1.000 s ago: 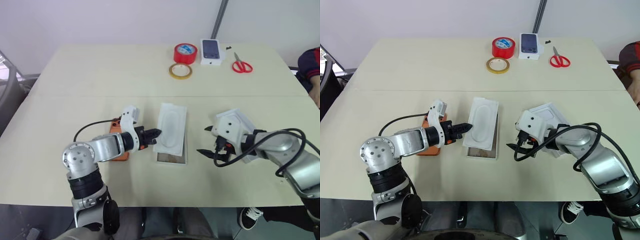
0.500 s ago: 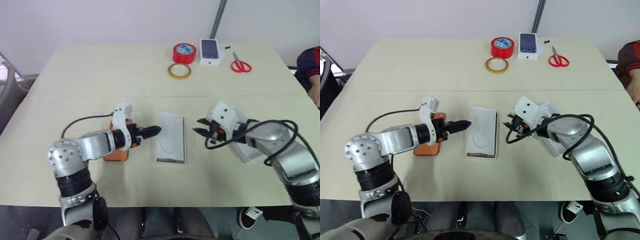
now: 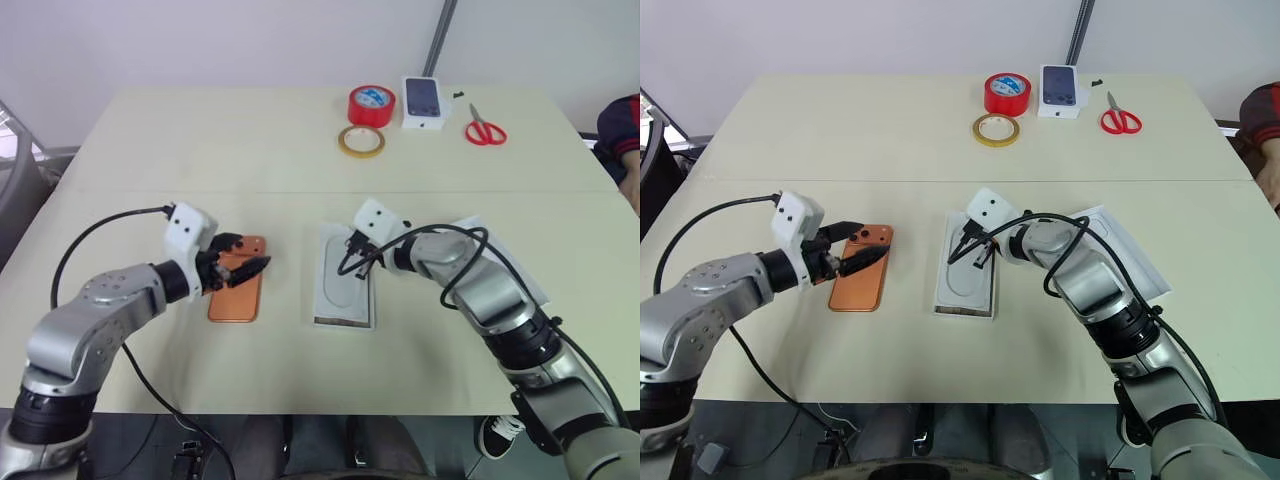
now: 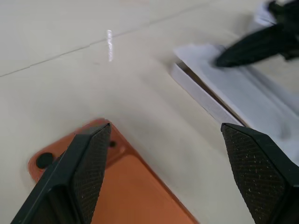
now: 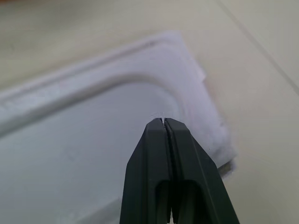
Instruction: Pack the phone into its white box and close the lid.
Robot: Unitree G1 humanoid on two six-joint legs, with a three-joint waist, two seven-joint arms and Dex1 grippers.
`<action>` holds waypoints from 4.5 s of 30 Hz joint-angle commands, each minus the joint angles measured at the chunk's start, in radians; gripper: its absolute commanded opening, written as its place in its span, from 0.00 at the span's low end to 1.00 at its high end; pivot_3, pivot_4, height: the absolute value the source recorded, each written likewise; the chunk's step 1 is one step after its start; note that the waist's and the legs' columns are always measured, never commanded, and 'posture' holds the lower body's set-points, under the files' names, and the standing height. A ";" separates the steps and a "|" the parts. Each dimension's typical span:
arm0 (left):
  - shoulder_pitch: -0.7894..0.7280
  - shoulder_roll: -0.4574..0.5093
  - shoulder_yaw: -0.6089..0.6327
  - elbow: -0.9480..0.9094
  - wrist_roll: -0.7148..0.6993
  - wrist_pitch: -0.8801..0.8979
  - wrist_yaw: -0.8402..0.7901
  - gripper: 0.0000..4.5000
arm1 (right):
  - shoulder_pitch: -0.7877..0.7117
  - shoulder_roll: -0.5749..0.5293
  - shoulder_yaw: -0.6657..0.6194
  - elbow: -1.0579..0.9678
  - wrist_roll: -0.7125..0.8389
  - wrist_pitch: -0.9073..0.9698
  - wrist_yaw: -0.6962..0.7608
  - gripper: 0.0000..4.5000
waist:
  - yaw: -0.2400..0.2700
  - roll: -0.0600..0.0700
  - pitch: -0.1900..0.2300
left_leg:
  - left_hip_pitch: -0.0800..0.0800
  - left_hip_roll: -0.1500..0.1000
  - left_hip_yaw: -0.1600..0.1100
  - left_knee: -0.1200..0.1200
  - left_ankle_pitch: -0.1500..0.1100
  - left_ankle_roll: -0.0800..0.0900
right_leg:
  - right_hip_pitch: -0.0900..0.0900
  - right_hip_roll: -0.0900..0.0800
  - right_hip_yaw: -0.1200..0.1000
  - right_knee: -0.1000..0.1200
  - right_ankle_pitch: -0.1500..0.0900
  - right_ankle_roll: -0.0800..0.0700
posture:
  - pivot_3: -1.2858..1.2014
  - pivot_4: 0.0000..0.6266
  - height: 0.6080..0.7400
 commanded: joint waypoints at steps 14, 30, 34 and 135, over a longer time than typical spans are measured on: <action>0.074 0.053 0.048 -0.051 0.018 -0.097 -0.184 0.88 | 0.084 -0.125 0.076 -0.246 0.061 -0.016 0.266 0.01 | -0.004 0.000 0.000 | 0.001 0.000 0.000 -0.002 -0.003 0.006 | 0.000 0.000 0.000 0.000 0.000 0.000 | 0.52 0.24 1.00; 0.080 0.050 0.054 -0.059 0.025 -0.084 -0.162 0.88 | 0.115 -0.182 0.082 -0.310 0.083 -0.065 0.374 0.01 | -0.003 0.000 0.000 | 0.001 0.001 -0.001 -0.002 -0.003 0.006 | 0.000 0.000 0.000 0.000 0.000 0.000 | 0.52 0.24 1.00; 0.068 0.044 0.098 -0.022 0.019 -0.039 -0.102 0.88 | 0.080 -0.123 0.018 -0.276 0.083 -0.070 0.305 0.01 | -0.004 0.000 0.000 | 0.001 0.001 -0.001 -0.002 -0.003 0.006 | 0.000 0.000 0.000 0.000 0.000 0.000 | 0.52 0.24 1.00; -0.127 -0.358 0.256 0.108 -0.288 0.874 0.326 1.00 | -0.148 0.249 0.326 0.116 -0.286 -0.123 0.223 0.00 | 0.006 -0.001 -0.010 | 0.003 -0.002 -0.002 -0.002 0.001 -0.002 | 0.002 -0.001 -0.001 0.002 0.000 0.000 | 0.52 0.24 1.00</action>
